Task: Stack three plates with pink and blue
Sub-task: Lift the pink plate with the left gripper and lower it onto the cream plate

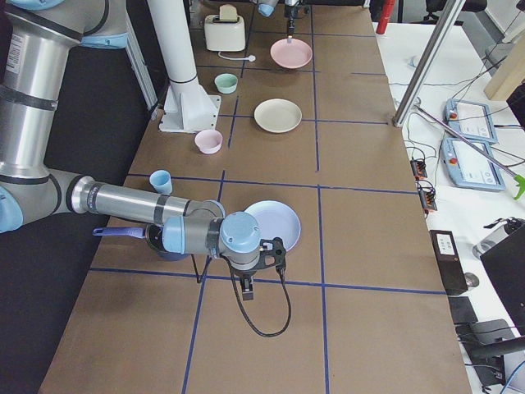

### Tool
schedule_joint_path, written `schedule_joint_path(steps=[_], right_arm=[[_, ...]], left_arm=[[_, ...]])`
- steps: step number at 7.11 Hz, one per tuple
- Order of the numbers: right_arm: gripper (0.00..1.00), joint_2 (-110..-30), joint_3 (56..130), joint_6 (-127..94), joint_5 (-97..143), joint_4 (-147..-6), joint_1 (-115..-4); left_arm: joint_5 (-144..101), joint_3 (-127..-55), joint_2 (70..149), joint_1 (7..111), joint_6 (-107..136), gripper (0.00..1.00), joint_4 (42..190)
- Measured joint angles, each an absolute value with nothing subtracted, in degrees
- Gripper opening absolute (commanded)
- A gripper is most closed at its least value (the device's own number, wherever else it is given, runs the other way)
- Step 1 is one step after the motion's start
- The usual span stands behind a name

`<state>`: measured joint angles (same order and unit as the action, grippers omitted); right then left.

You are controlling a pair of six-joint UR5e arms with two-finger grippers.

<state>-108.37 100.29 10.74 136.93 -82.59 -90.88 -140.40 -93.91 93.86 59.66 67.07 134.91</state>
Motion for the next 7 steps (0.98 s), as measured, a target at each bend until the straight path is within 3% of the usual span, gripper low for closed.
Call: schedule_joint_path(steps=[4,7], right_arm=[[1.0,-108.2,100.7,10.6,137.3,-82.5,-90.9],[1.0,-108.1,100.6,10.5,137.4,-82.6,-90.9]], left_arm=[[-130.0,-95.4,111.5,44.6,83.9,0.0,129.2],[-117.7,-94.4,118.0,31.8,86.0,0.0,123.3]])
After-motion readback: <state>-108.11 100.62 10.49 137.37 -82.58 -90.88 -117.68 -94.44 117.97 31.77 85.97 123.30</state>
